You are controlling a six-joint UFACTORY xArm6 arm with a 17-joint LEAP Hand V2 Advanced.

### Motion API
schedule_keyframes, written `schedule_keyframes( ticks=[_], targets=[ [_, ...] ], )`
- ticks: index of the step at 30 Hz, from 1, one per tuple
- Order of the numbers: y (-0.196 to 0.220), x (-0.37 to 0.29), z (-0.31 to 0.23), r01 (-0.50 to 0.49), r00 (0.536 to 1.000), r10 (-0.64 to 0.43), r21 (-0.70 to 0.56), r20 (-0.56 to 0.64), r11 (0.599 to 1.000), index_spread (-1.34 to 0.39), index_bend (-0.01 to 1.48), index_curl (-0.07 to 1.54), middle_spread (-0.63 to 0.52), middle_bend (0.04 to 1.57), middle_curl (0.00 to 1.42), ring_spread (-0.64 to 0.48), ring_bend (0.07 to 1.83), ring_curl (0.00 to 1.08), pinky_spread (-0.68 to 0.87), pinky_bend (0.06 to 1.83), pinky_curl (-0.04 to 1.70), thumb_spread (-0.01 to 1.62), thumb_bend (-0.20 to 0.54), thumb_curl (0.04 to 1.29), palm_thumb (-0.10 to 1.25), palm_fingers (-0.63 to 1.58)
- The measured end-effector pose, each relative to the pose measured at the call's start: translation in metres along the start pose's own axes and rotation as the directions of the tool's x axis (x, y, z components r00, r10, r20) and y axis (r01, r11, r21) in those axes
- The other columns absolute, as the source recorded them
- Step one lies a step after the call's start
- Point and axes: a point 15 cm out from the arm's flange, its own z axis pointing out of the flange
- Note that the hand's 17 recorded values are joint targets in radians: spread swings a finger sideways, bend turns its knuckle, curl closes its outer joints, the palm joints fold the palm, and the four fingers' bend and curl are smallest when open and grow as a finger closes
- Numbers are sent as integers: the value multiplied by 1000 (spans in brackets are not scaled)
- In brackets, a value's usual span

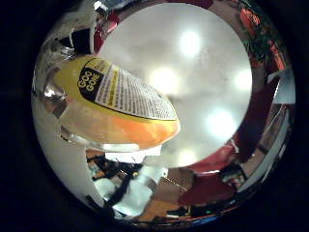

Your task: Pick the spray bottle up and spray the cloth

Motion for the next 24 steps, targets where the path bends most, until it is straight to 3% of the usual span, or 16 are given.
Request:
schedule_keyframes(
  ticks=[3, 8, 16, 22, 24],
  targets=[
    [8, -15, 4, 45, 990, -60, -111, -132, 993, -181, 1183, 677, -87, 1354, 600, -158, 1467, 575, -212, 1110, 1087, 1138, -11, 639, 1051, 1200],
    [18, -39, 9, 79, 932, -167, -268, -321, 960, -182, 1193, 673, -87, 1355, 596, -159, 1470, 576, -209, 1089, 1122, 1128, -11, 645, 1042, 1203],
    [36, -52, -5, 23, 749, -320, -460, -580, 887, -182, 1196, 667, -87, 1357, 591, -159, 1468, 578, -216, 1067, 1160, 1128, -12, 650, 1024, 1204],
    [41, -55, -8, -63, 627, -367, -513, -688, 856, -182, 1194, 666, -87, 1359, 589, -160, 1468, 578, -227, 1057, 1176, 1133, -12, 651, 1013, 1204],
    [39, -60, -2, -69, 605, -374, -515, -702, 855, -183, 1193, 666, -87, 1359, 589, -160, 1468, 578, -231, 1055, 1181, 1135, -11, 651, 1012, 1205]
  ],
)
